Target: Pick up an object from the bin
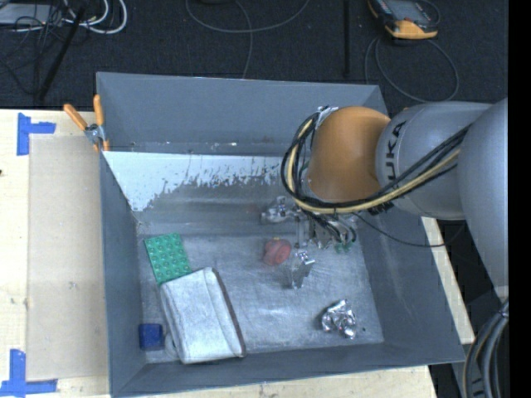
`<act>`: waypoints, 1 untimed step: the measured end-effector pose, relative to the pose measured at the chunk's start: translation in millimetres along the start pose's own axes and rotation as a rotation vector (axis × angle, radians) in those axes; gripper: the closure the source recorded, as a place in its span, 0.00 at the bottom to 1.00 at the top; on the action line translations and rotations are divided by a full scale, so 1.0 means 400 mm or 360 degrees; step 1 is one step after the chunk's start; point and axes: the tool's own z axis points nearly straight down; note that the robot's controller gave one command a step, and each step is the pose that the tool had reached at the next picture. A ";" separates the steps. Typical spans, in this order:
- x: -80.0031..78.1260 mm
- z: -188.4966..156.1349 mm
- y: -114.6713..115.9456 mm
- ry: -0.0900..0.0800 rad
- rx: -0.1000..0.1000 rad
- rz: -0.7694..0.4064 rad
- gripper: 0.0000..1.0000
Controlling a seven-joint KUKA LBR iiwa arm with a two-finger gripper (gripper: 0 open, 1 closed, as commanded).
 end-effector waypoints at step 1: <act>0.036 -0.198 0.045 -0.0005 0.0000 -0.0298 0.00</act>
Offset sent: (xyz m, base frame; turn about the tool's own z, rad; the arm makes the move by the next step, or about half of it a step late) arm -0.0199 0.0128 0.0774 -0.1872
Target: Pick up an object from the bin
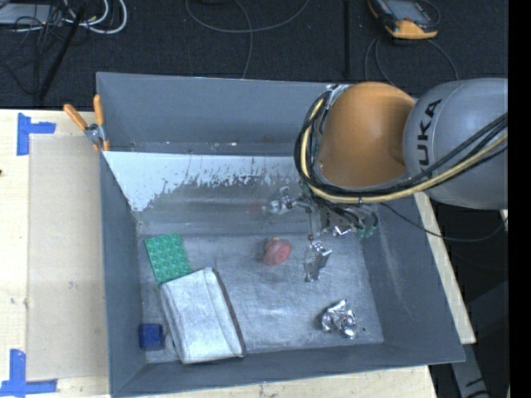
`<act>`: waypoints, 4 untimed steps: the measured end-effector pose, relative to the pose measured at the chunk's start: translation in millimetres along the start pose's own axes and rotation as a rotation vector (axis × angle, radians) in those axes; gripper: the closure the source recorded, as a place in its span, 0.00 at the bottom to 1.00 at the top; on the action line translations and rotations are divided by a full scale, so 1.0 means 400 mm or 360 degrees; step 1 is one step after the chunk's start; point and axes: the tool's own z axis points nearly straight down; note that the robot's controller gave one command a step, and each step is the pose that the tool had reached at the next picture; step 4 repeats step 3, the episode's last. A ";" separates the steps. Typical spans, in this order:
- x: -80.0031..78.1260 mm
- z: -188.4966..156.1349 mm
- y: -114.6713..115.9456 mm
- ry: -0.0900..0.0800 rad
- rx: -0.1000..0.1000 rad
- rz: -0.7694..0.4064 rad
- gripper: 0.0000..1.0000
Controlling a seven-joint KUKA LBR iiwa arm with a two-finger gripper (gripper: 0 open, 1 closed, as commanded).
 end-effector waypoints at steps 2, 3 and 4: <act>-0.058 0.198 -0.028 0.0009 -0.0004 0.0073 1.00; -0.064 -0.107 0.022 -0.0004 0.0001 0.0011 1.00; -0.064 -0.107 0.022 -0.0004 0.0001 0.0011 1.00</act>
Offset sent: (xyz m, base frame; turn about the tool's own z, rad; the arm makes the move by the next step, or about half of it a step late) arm 0.0260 -0.0006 -0.0786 0.0437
